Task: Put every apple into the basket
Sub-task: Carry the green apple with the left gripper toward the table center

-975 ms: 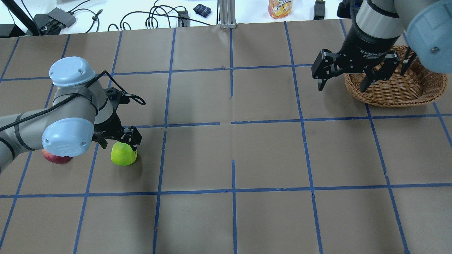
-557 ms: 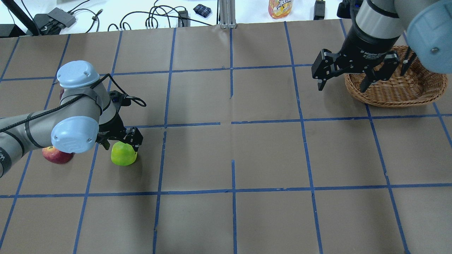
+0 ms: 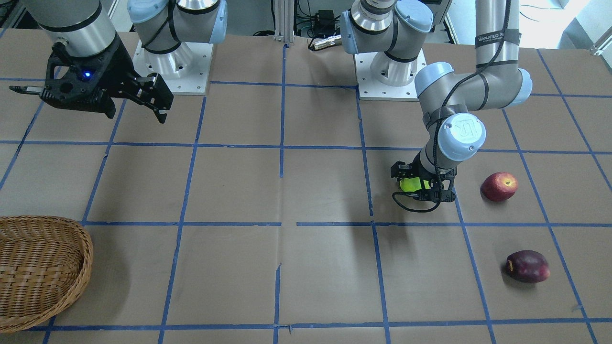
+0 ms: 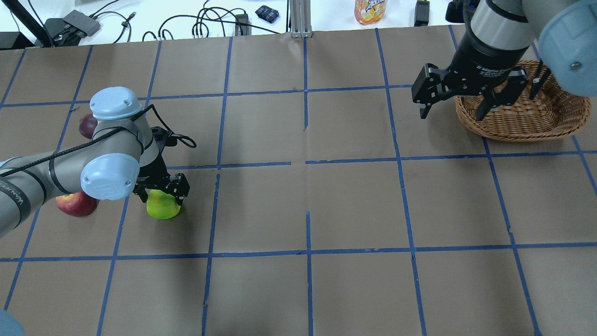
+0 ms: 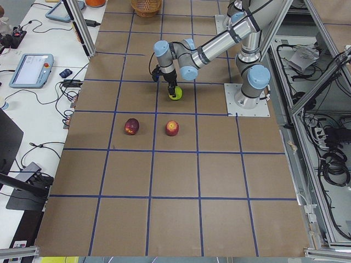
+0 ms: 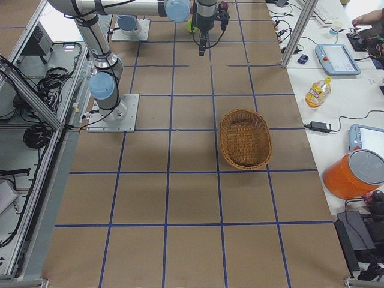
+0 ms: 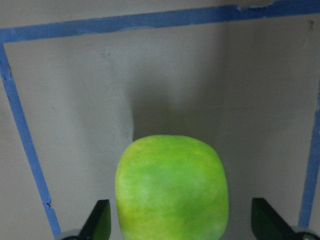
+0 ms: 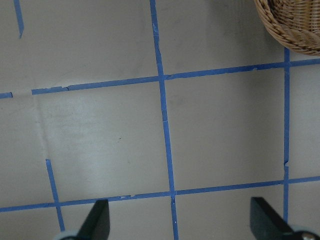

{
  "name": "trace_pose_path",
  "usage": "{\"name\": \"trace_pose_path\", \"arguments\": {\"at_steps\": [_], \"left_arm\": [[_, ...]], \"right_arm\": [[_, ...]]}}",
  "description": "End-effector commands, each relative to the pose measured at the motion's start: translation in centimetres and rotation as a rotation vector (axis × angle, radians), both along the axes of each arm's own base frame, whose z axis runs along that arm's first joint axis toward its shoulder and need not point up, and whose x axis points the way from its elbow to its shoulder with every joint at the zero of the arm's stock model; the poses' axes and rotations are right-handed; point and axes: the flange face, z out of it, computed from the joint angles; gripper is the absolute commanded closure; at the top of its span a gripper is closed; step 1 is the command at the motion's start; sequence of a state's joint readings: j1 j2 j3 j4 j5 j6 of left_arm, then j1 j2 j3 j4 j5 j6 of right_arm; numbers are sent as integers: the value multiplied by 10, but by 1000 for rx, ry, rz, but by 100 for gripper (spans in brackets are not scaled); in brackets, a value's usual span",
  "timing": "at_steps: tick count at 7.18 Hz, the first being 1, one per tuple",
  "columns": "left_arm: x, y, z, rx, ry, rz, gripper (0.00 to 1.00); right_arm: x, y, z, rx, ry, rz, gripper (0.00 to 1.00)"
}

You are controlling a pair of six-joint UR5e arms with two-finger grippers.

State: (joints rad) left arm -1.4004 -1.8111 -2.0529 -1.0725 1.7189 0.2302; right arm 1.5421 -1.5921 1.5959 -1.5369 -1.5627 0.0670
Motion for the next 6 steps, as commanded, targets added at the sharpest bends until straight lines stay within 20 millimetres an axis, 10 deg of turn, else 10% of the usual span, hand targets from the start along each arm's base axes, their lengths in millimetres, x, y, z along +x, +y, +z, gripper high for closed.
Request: {"name": "trace_pose_path", "arguments": {"at_steps": [1, 4, 6], "left_arm": [[-1, -10, 13, -38, 4, 10, 78], [-36, -70, 100, -30, 134, 170, 78], [-127, -83, 93, -40, 281, 327, 78]], "right_arm": [[0, 0, 0, -1, 0, -1, 0], [0, 0, 0, 1, 0, 1, 0], [0, 0, 0, 1, 0, 1, 0]]}}
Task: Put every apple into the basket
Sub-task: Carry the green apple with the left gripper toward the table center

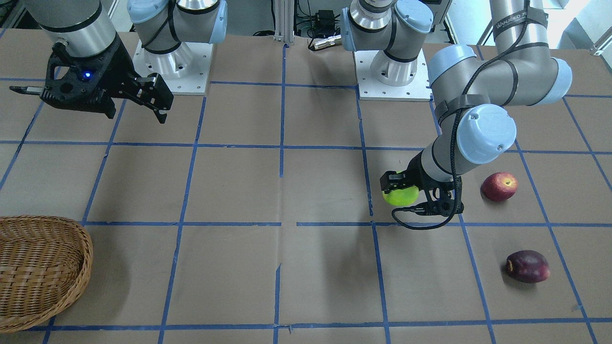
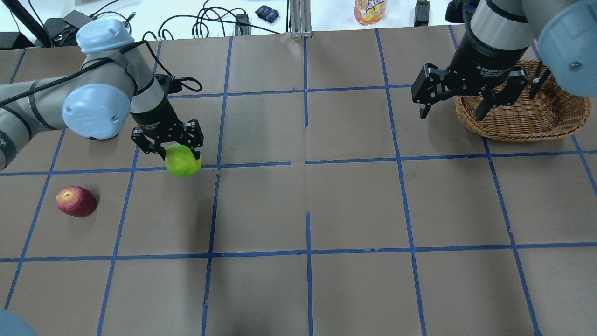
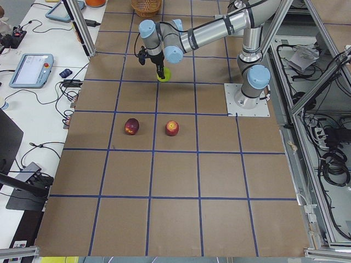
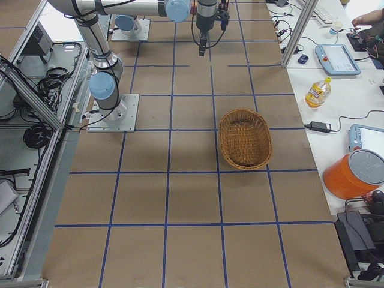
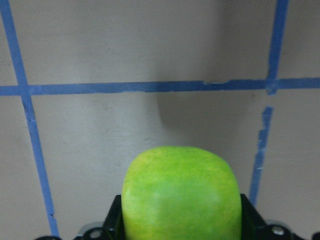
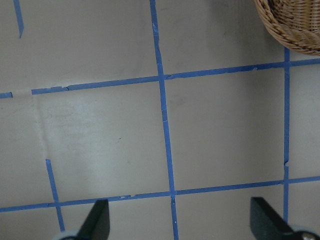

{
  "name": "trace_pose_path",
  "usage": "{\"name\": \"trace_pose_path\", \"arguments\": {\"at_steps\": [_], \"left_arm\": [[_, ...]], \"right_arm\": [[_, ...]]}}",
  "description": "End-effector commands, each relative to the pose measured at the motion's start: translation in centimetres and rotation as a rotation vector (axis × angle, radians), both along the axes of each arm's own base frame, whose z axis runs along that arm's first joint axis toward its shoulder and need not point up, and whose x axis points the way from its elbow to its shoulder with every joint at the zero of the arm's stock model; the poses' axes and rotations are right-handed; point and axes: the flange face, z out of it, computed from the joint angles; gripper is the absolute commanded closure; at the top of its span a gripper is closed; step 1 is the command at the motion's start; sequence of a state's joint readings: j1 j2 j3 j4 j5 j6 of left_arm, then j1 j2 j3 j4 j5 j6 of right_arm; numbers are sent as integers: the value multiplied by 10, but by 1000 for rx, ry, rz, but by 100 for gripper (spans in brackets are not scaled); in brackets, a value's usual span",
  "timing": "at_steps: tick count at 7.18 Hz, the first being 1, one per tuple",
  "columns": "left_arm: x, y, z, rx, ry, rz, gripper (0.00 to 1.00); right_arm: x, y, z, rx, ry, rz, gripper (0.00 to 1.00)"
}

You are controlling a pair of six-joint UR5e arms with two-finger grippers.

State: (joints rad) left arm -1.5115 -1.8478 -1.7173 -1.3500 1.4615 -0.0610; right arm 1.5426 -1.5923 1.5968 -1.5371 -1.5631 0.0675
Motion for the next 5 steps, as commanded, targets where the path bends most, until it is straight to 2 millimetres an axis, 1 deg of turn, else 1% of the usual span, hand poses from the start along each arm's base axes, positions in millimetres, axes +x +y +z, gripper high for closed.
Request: {"name": "trace_pose_path", "arguments": {"at_steps": [1, 2, 3, 4, 5], "left_arm": [[-99, -14, -20, -40, 126, 131, 76], [-144, -12, -40, -75, 128, 82, 76], [-171, -10, -51, -103, 132, 58, 76], [-187, -4, -65, -82, 124, 43, 76], [-205, 2, -77, -73, 116, 37, 76]], "right_arm": [[0, -1, -2, 6, 0, -12, 0], [0, 0, -2, 5, 1, -2, 0], [0, -1, -2, 5, 0, -1, 0], [-1, -5, -7, 12, 1, -1, 0], [-1, -5, -8, 12, 0, -4, 0]]}}
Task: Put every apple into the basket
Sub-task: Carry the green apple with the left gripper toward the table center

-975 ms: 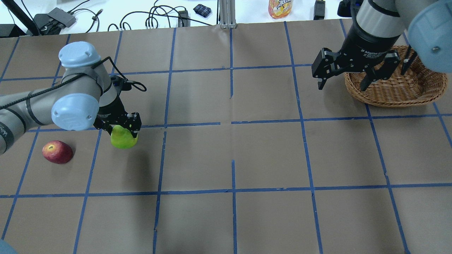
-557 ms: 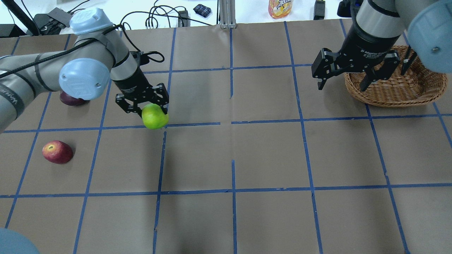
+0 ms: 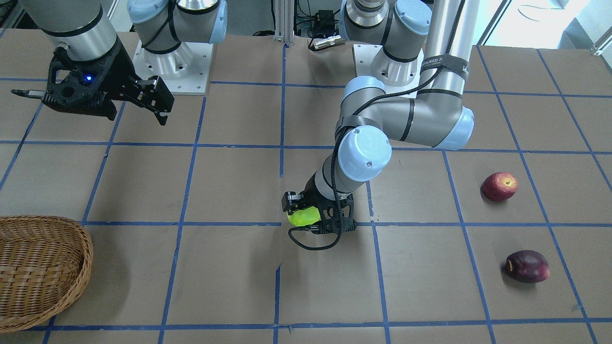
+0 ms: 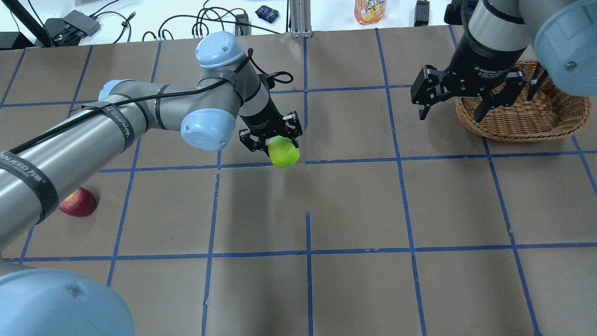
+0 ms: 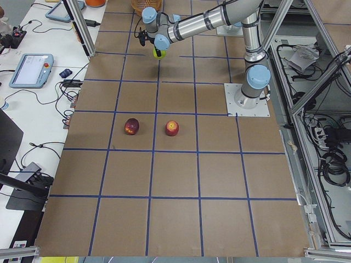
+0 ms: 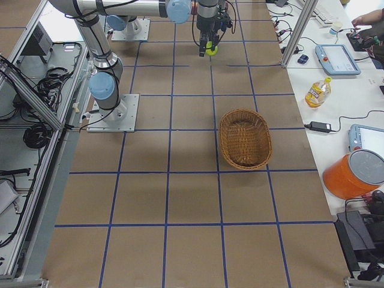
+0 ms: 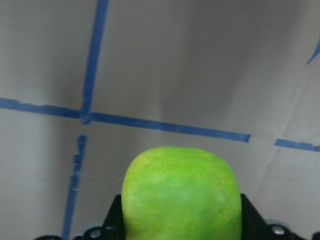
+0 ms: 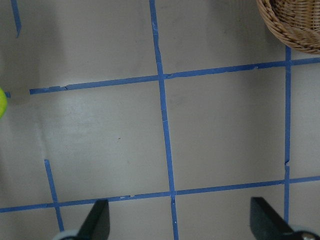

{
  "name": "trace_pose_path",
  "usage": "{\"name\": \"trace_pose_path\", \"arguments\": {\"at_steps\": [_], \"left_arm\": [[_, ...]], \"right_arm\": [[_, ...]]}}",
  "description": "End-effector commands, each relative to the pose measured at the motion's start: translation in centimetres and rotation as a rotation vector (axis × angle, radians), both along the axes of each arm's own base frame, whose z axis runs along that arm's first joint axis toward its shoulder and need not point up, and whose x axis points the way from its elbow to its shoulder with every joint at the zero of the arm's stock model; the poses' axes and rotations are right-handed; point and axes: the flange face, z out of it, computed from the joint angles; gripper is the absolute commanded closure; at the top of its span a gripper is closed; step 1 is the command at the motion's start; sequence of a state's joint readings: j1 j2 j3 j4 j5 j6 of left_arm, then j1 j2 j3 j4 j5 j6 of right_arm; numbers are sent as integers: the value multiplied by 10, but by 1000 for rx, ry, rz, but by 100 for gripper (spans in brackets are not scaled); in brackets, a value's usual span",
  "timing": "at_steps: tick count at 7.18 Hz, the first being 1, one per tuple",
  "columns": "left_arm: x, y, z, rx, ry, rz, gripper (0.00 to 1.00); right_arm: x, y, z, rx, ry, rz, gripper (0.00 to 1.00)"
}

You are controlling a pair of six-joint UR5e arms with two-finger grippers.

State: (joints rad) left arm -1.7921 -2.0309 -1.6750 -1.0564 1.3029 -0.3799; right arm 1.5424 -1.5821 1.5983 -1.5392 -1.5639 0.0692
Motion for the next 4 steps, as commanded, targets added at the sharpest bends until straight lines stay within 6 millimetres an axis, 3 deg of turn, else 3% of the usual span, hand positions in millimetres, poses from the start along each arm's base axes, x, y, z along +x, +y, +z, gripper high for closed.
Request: {"name": "trace_pose_path", "arguments": {"at_steps": [1, 2, 3, 4], "left_arm": [[-30, 8, -21, 10, -8, 22, 75], [-31, 7, -23, 10, -9, 27, 48], [-32, 8, -25, 11, -11, 27, 0], [-31, 8, -3, -21, -1, 33, 0]], "right_arm": [[1, -7, -12, 24, -5, -13, 0], [4, -16, -18, 21, -8, -12, 0], [5, -18, -19, 0, -9, -12, 0], [6, -22, -24, 9, -7, -16, 0]]}}
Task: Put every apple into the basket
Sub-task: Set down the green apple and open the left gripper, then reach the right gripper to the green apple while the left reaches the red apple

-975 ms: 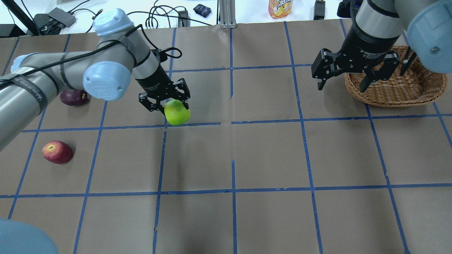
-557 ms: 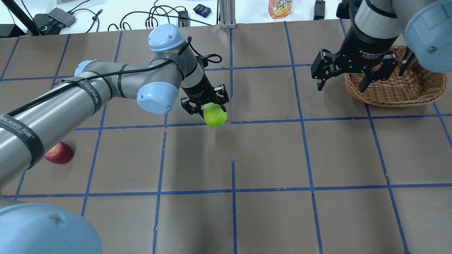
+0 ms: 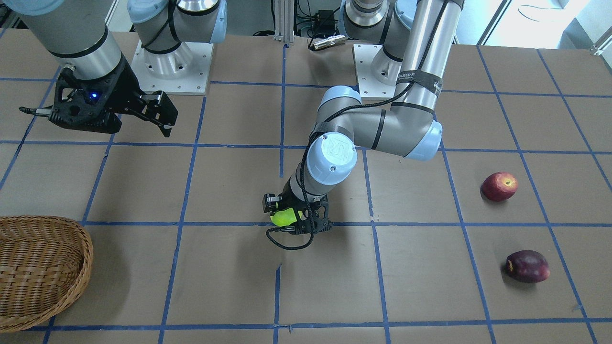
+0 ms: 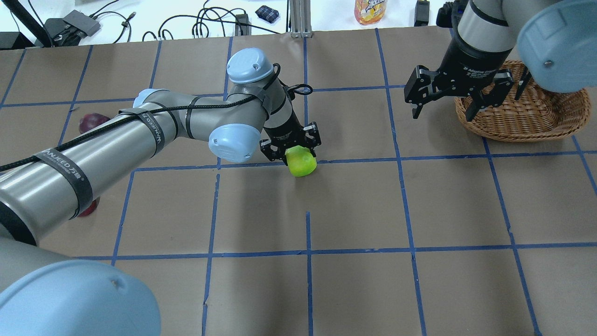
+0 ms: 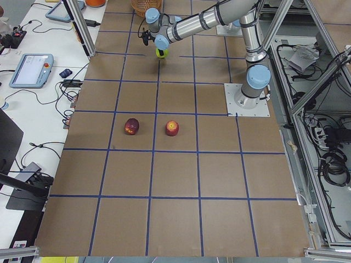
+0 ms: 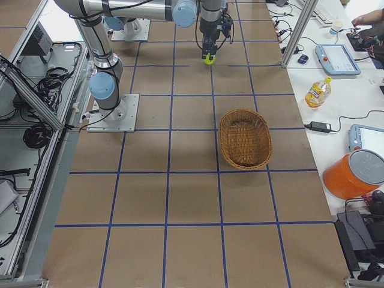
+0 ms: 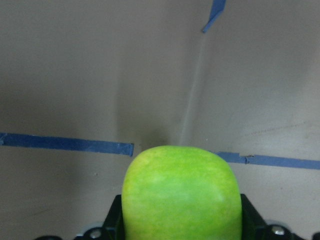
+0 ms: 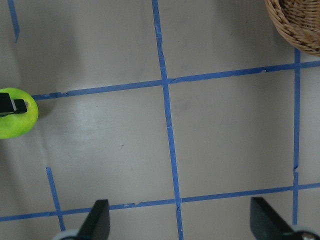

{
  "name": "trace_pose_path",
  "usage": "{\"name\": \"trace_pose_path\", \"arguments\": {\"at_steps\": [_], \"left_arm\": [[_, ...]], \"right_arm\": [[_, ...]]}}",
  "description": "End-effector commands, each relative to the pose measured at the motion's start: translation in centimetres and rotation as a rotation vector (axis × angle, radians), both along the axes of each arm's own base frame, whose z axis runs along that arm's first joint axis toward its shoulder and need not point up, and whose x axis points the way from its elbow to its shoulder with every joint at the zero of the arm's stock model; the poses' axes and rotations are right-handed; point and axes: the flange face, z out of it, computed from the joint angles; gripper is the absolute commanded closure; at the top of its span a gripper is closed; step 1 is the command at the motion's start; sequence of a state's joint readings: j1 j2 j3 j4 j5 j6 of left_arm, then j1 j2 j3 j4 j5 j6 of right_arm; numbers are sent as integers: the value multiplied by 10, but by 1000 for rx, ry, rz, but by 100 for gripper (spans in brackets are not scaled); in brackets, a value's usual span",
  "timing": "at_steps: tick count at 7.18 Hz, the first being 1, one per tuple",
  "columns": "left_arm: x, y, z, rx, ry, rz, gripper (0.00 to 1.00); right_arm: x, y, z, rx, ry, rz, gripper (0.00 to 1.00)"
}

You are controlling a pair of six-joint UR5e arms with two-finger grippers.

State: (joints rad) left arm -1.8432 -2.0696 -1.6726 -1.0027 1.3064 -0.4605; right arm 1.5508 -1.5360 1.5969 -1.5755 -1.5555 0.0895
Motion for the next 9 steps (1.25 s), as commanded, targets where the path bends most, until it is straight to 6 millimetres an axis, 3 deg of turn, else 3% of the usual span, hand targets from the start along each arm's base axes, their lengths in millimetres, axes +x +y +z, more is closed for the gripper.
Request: {"name": "trace_pose_path", "arguments": {"at_steps": [1, 3, 4, 6, 7, 9], "left_arm": [[5, -5, 32, -58, 15, -1, 0], [55, -27, 77, -108, 27, 52, 0], [90, -25, 100, -120, 19, -22, 0], [183, -15, 139, -101, -97, -130, 0], [225, -8, 157, -81, -242, -137, 0], [313, 0, 160, -22, -270, -144, 0]], "right_arm": [[6, -8, -9, 7, 2, 4, 0], [34, -17, -27, 6, 7, 2, 0], [67, -23, -43, -10, 13, -11, 0], [125, -39, -89, -32, 0, -16, 0], [156, -38, -108, -27, 2, -13, 0], [212, -45, -146, -62, -10, -6, 0]]}}
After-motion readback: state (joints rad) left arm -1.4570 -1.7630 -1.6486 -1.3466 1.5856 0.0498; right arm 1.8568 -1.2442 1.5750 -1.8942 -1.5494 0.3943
